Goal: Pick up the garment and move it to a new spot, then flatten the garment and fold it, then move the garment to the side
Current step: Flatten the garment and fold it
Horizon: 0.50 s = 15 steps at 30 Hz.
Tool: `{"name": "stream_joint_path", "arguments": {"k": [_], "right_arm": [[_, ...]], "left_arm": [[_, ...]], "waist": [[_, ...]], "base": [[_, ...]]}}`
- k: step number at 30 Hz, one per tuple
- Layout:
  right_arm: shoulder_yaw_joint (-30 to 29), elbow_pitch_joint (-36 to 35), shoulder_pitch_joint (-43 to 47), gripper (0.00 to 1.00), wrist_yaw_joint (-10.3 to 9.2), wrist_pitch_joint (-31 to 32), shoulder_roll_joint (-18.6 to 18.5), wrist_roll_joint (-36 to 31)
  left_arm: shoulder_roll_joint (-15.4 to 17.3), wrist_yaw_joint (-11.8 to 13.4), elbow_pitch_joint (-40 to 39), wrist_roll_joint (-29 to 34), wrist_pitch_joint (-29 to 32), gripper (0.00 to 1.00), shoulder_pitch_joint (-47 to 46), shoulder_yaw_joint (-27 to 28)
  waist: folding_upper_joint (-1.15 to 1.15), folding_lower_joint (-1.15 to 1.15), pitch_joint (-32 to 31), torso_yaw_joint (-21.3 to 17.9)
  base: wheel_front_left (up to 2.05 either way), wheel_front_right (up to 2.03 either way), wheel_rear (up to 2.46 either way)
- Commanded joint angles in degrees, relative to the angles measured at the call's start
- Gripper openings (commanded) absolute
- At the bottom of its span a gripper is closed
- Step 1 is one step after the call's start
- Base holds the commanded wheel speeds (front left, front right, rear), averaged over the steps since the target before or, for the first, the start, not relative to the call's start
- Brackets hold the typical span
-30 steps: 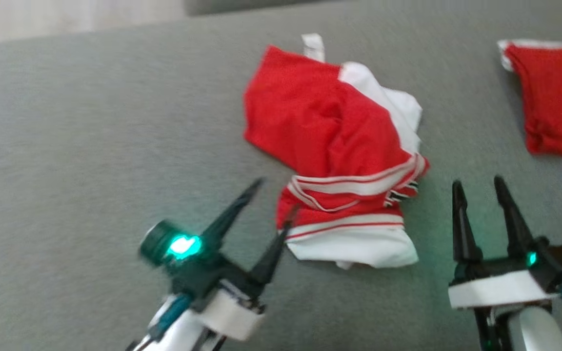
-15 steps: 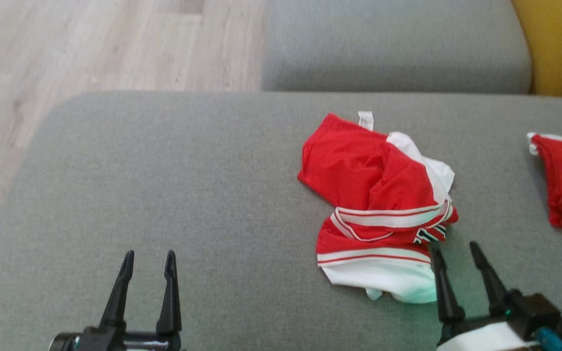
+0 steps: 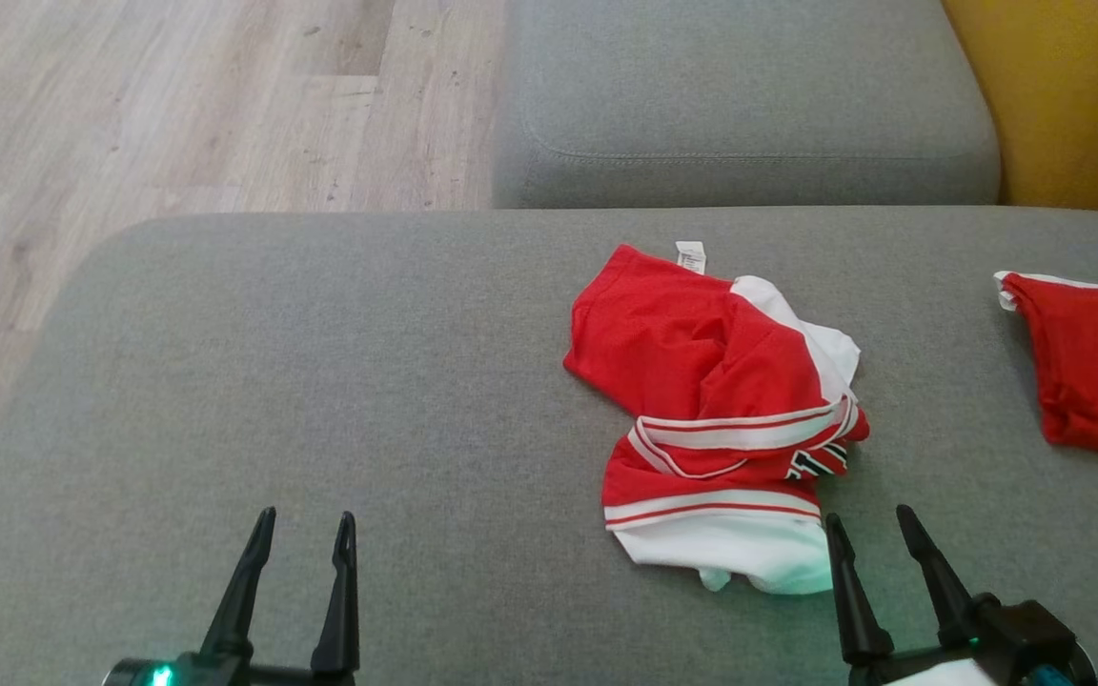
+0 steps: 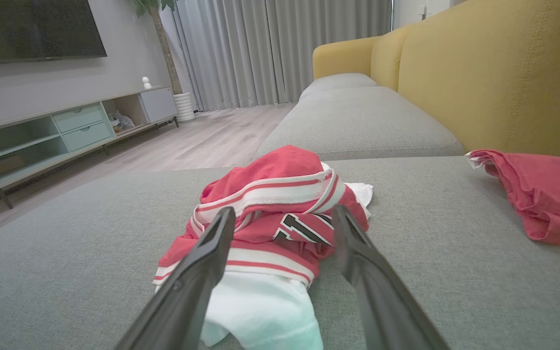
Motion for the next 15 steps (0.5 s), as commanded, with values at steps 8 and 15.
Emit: {"name": "stream_joint_path", "arguments": {"k": [8,15], "right_arm": [[1.61,-1.84,-1.65,1.00,0.37,-0.15,-0.36,0.17],[2.46,-1.60,-1.97,1.00,0.37,-0.15,-0.36,-0.32]], "left_arm": [[-0.93,-1.17,-0.65,1.53,-0.29,1.00,-1.55,3.28],[-1.17,-1.35,-0.12,1.34,-0.29,1.00,-1.31,3.47]], "waist": [[-0.01,0.01,0.20,-0.52],[-0.01,0.01,0.58,-1.97]], "base": [[0.00,0.00,0.00],[0.00,0.00,0.00]]}}
